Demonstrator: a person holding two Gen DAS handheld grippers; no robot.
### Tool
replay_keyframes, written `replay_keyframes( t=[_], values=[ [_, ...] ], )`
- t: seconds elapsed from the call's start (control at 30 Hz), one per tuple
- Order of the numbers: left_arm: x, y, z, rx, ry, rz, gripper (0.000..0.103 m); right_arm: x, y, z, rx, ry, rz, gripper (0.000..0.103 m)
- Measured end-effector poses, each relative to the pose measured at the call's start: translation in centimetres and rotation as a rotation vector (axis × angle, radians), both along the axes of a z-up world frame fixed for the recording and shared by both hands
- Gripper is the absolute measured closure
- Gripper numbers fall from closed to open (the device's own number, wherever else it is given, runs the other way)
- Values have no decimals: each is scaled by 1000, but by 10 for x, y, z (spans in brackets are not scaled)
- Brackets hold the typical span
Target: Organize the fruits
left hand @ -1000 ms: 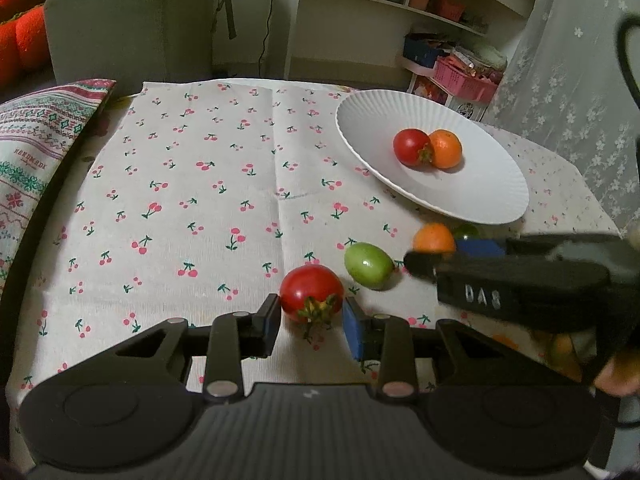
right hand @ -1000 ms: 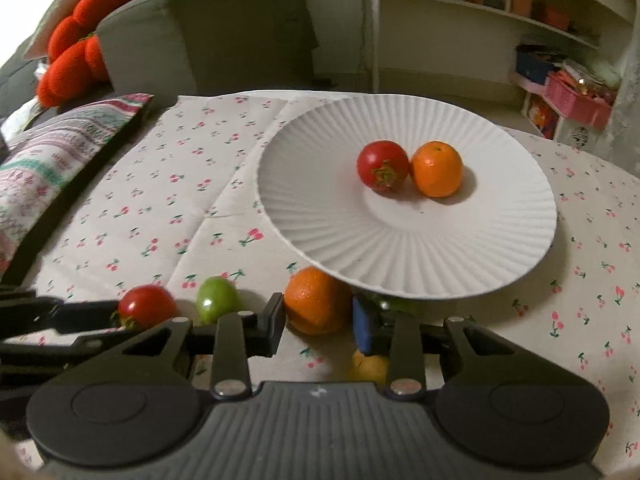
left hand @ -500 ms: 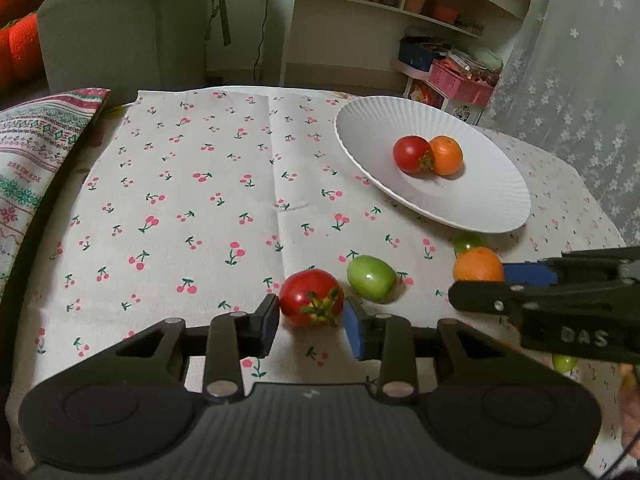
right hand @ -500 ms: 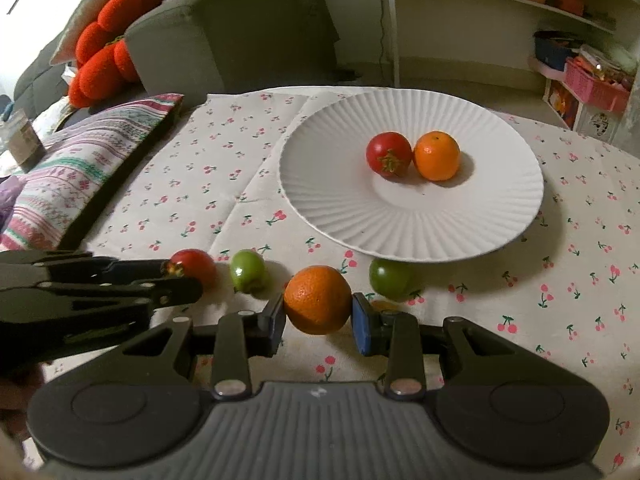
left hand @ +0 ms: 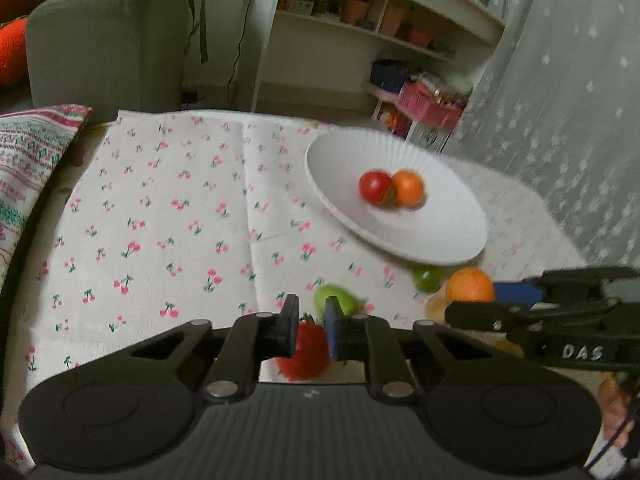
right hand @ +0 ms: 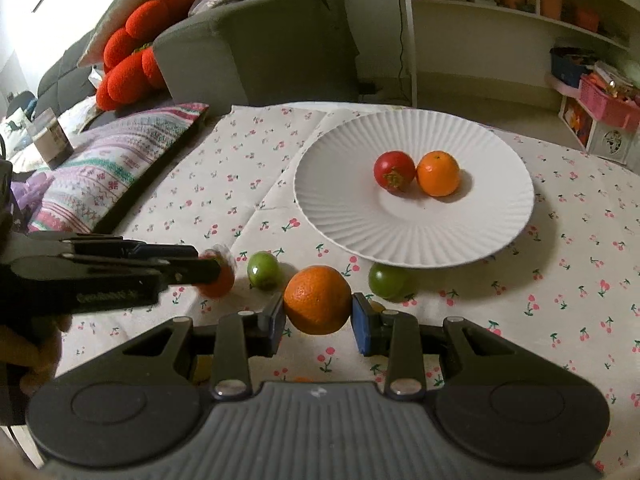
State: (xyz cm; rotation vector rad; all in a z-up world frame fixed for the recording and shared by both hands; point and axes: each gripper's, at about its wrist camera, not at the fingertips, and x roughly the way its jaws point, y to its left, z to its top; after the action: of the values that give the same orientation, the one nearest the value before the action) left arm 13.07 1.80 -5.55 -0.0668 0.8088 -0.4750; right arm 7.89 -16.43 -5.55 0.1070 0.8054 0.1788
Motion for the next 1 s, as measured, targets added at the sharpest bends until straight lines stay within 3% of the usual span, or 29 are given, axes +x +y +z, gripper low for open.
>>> replay_keyframes(
  t=[0.17,0.2,0.23,0.33,0.43,0.5,0.57,0.63,0.7,0.83,1.0],
  values=[
    [7,-1,-1,-4,11,10,100,-1,-17,11,17,-21,-42,72],
    [9,0,-3,-8,27,21,89,-1,-19,10,23,-18,-48,72],
    [9,1,-5,-9,45,24,72,-3,-21,10,26,-16,-48,72],
    [3,0,-2,9,32,24,44,-4,-20,10,20,-17,-40,72],
    [-1,-12,-6,97,-4,17,32,-2,-22,10,24,-14,-47,72],
    [0,-19,-15,132,15,1,32,-3,-23,11,26,-16,-49,72],
    [0,-26,-23,174,25,-21,47,-3,-23,13,26,-20,-47,72],
    [1,-27,-27,200,35,-26,78,-3,-25,14,17,-26,-51,72],
    [3,-20,-26,165,51,-4,78,-2,-29,14,16,-26,-59,72],
    [-1,-18,-12,174,-11,31,78,-1,-36,13,14,-27,-78,72],
    [-3,-23,2,130,-37,32,78,0,-41,16,13,-36,-93,72]
  ],
)
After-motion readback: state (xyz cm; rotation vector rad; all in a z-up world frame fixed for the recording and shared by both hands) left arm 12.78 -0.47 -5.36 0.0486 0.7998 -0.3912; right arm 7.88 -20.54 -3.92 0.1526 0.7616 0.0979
